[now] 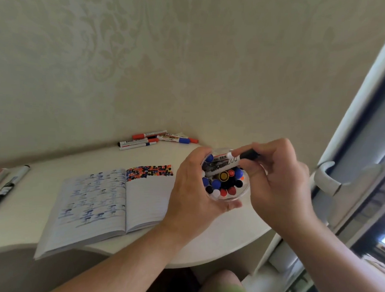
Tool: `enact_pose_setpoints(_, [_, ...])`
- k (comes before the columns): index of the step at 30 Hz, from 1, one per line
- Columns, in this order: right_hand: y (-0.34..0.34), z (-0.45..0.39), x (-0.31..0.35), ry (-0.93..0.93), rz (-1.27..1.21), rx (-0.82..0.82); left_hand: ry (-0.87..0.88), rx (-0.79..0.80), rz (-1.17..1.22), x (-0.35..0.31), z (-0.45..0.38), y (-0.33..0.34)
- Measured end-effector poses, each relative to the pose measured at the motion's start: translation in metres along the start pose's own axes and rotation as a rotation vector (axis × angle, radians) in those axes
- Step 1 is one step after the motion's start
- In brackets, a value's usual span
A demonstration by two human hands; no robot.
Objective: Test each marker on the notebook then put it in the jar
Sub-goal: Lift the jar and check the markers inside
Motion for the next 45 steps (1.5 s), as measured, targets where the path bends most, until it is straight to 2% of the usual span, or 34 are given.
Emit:
enact_pose_setpoints(4, [-0.001,-0.002,-0.001,-0.019,0.002,-0.006,-0.013,0.017,-0.022,-0.002,-0.001,0.000])
enact_pose_setpoints(8, [0.013,0.007,0.003,-0.301,0.331,-0.053,0.030,0.003,-0.070,-0.008,-0.004,0.002])
enact_pose_setpoints(10, [0.020,0.012,0.000,-0.338,0.472,-0.042,0.013,-0.028,-0.064,-0.008,-0.004,0.004])
enact_pose_setpoints(13, [0.021,0.015,-0.001,-0.260,0.604,0.053,-0.069,-0.066,0.030,-0.004,-0.008,0.002])
enact_pose_setpoints(17, [0.019,0.011,0.002,-0.245,0.591,0.129,-0.099,-0.079,0.122,0.004,-0.015,-0.002])
enact_pose_setpoints(23, [0.030,0.006,-0.003,-0.254,0.612,0.058,-0.079,0.031,-0.068,-0.010,-0.014,0.009])
enact_pose_setpoints(26, [0.034,0.010,-0.004,-0.244,0.684,0.085,-0.088,0.050,-0.081,-0.013,-0.011,0.009])
enact_pose_setpoints(32, [0.010,0.011,-0.006,-0.029,0.681,0.090,-0.089,-0.019,-0.031,-0.010,-0.011,0.004])
enact_pose_setpoints(37, [0.011,0.006,-0.005,0.114,0.754,0.284,-0.068,-0.025,-0.060,-0.010,-0.006,0.004])
enact_pose_setpoints(40, [0.019,0.005,-0.005,0.115,0.794,0.429,-0.036,-0.003,-0.085,-0.010,-0.002,0.004])
enact_pose_setpoints(42, [0.020,0.007,-0.005,0.091,0.781,0.452,-0.016,-0.005,-0.081,-0.010,-0.002,0.003])
enact_pose_setpoints(45, [0.020,0.011,-0.004,-0.048,0.765,0.478,-0.012,-0.040,-0.044,-0.007,-0.002,-0.002])
Point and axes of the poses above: each hand's wrist, its own z-axis away from the middle knuckle, its own y-axis out of the palm, x = y × z, the point moved 3 cm from there along -z, towards the middle knuckle, and after that the axes turned 10 degrees about z, right-handed, at the moved point
